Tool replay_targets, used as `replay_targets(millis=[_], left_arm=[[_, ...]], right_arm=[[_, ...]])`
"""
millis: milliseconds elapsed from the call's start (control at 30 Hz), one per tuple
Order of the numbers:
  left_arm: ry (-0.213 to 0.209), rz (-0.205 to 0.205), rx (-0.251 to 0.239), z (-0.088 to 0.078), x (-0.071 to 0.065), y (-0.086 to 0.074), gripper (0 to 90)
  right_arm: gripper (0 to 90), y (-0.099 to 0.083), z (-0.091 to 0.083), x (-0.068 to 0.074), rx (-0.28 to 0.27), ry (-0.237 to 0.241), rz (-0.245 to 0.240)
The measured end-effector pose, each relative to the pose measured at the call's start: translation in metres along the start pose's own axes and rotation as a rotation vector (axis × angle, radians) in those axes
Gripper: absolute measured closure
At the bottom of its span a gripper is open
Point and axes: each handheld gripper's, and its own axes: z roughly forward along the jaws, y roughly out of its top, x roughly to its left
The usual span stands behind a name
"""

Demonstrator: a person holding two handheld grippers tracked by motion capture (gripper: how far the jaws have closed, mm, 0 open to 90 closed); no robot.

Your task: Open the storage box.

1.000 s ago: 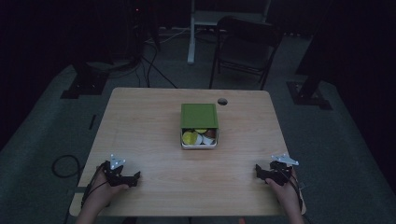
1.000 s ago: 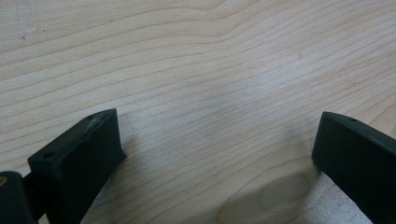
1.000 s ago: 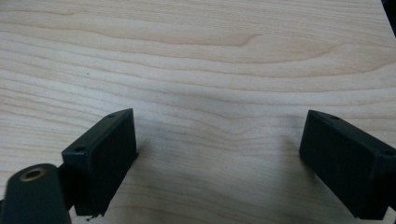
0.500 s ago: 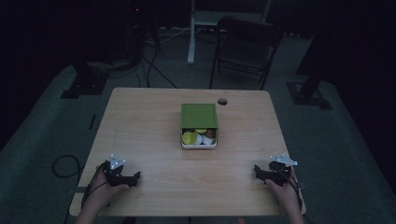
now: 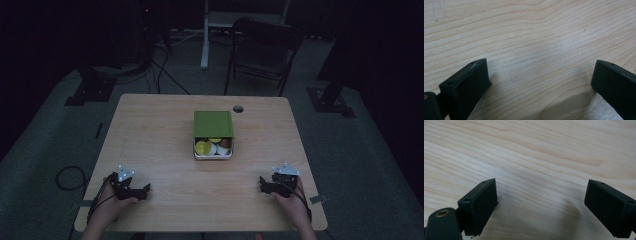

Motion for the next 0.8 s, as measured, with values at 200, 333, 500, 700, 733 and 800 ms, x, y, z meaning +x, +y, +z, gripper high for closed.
replay_targets(millis=[200,333,500,700,733,800], left_arm=[[0.000,0.000,0.000,0.000,0.000,0.000,1.7],[0.000,0.000,0.000,0.000,0.000,0.000,1.7],[0.000,-0.001,0.000,0.000,0.000,0.000,1.7],[0.000,0.000,0.000,0.000,0.000,0.000,1.7],[0.000,0.000,0.000,0.000,0.000,0.000,1.7],[0.000,0.000,0.000,0.000,0.000,0.000,1.7]], right_arm=[[10.9,0.012,0.003,0.022,-0.022,0.017,-0.069],[10.9,0.017,0.006,0.036,-0.031,0.013,-0.124],[10.9,0.024,0.010,0.053,-0.040,0.000,-0.211],[12.9,0.031,0.015,0.074,-0.059,-0.019,-0.323],[12.9,0.032,0.015,0.077,-0.062,-0.018,-0.332],[12.8,0.034,0.016,0.083,-0.068,-0.027,-0.366]])
